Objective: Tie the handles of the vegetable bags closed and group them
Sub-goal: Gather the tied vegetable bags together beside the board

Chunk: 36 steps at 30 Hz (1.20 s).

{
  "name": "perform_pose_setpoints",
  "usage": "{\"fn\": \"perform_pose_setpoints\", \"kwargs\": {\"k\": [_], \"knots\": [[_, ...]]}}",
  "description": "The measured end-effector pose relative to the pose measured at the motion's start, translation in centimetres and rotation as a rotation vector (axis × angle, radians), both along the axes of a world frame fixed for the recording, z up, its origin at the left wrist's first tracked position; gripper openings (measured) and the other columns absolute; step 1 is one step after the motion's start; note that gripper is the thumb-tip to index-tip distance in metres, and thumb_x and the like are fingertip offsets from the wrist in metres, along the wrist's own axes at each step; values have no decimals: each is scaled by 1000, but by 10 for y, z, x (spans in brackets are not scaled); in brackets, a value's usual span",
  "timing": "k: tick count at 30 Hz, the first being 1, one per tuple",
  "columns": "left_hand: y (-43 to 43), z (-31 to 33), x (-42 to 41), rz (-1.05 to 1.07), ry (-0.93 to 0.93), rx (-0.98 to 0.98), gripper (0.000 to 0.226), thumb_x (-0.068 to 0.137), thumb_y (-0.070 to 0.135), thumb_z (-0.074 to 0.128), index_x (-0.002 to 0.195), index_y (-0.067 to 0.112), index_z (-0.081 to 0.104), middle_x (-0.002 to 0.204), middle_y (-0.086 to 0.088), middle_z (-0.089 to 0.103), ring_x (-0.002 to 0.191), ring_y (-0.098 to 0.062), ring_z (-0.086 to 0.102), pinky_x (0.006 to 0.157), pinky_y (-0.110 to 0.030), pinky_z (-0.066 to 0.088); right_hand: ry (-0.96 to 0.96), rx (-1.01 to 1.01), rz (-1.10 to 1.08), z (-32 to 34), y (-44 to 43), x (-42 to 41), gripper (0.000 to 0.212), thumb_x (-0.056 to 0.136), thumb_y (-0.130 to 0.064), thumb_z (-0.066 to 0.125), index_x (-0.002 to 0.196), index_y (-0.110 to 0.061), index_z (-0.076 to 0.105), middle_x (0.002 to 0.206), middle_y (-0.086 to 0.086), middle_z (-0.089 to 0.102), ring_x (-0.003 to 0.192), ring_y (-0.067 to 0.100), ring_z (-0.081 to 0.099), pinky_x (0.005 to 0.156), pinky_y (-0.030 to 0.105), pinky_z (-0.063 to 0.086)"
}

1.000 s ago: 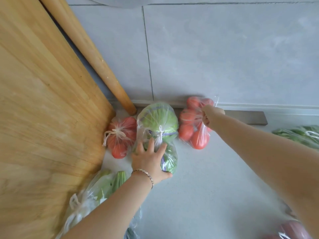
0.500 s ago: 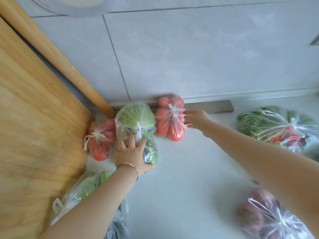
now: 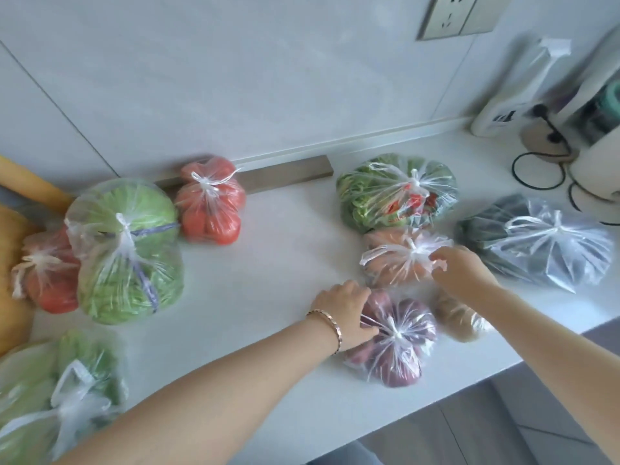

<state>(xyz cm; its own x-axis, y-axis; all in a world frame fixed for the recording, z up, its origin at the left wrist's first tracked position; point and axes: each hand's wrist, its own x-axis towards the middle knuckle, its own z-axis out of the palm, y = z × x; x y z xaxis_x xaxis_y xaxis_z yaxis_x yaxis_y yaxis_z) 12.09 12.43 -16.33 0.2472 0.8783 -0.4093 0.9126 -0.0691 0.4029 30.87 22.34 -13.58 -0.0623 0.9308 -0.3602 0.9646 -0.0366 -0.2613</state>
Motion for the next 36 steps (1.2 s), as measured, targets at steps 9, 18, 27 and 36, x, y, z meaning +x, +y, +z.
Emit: {"fn": "perform_pose_setpoints", "kwargs": {"k": [9, 18, 27, 36], "knots": [[21, -29, 74, -189, 190, 2, 36, 86, 35, 55, 113, 10, 57, 135, -11, 31, 123, -32, 27, 102, -39, 27, -117, -6, 231, -48, 30, 23, 67, 87, -39, 52, 144, -32, 17, 153, 4, 14, 139, 30, 16, 111, 49, 24], [17, -24, 64, -419, 385, -71, 33, 92, 27, 47, 113, 3, 57, 116, -16, 59, 111, -33, 50, 87, -40, 46, -232, 76, 351, -54, 48, -6, 42, 84, -36, 57, 122, -19, 53, 124, 7, 55, 121, 26, 41, 95, 38, 39], [-47, -14, -36, -187, 297, -103, 28, 90, 20, 40, 101, 0, 58, 108, -21, 61, 100, -36, 57, 85, -36, 40, 28, -40, 314, -24, 6, -68, 35, 90, -50, 42, 120, -35, 52, 68, -10, 51, 69, 13, 52, 52, 13, 34], [-130, -5, -145, 252, 329, -118, 26, 87, 24, 41, 101, 7, 55, 110, -15, 60, 102, -31, 56, 78, -34, 43, 344, -278, 180, -46, -68, -204, 68, 70, -60, 35, 104, -7, 61, 84, 4, 59, 83, 24, 57, 72, 28, 41]]}}
